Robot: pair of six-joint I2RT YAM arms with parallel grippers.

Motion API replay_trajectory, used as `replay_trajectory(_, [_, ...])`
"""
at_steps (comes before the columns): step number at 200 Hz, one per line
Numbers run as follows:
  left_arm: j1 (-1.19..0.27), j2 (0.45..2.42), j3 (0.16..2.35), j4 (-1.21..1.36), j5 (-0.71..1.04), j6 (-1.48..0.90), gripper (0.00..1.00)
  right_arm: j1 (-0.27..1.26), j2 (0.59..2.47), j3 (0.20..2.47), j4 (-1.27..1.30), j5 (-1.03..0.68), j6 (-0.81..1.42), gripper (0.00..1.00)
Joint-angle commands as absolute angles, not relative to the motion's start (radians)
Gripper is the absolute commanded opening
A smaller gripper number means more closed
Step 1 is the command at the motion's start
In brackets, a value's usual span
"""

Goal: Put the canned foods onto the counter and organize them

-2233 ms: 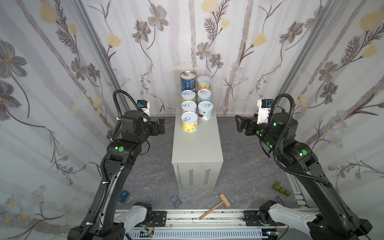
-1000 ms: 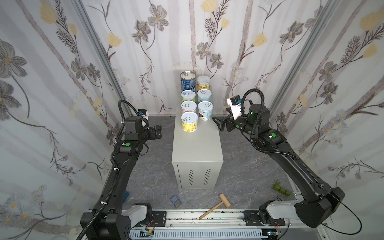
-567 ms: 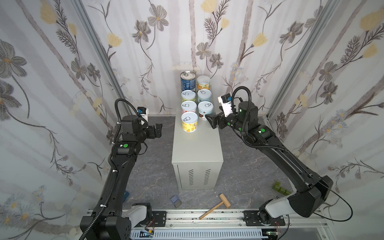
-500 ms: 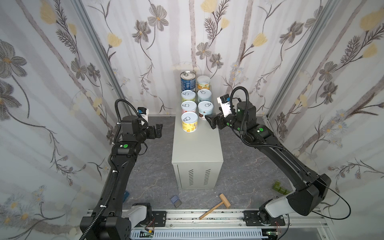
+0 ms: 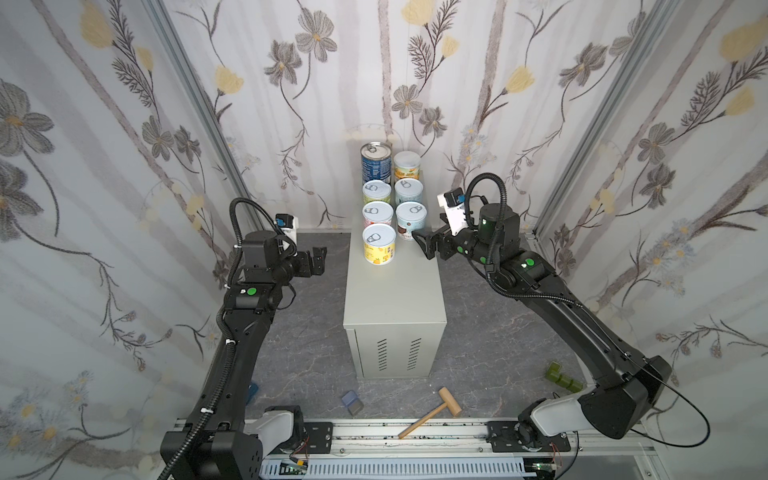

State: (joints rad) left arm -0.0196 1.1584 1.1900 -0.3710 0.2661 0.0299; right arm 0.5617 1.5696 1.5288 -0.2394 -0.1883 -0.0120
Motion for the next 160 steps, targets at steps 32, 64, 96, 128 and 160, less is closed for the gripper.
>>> replay_trajectory(32, [-0.018, 1.172, 1.206, -0.346, 0.266, 0.016, 1.0, 0.462, 1.413, 1.469, -0.295, -0.269, -0.037, 1.0])
replay_trajectory(64, [-0.019, 1.192, 1.203, -0.364, 0.238, 0.007, 1.0, 0.402, 1.367, 1.432, -0.31, -0.139, 0.006, 1.0])
replay_trajectory(96, [-0.018, 1.236, 1.17, -0.358, 0.195, 0.038, 1.0, 0.341, 1.364, 1.362, -0.307, 0.081, 0.056, 1.0])
replay_trajectory(128, [-0.018, 1.29, 1.018, -0.224, 0.153, 0.055, 1.0, 0.3, 1.363, 1.207, -0.183, 0.322, 0.096, 1.0])
replay_trajectory(160, [-0.018, 1.281, 0.783, 0.069, 0.044, 0.031, 0.99, 0.258, 1.307, 0.927, 0.14, 0.381, 0.077, 1.0])
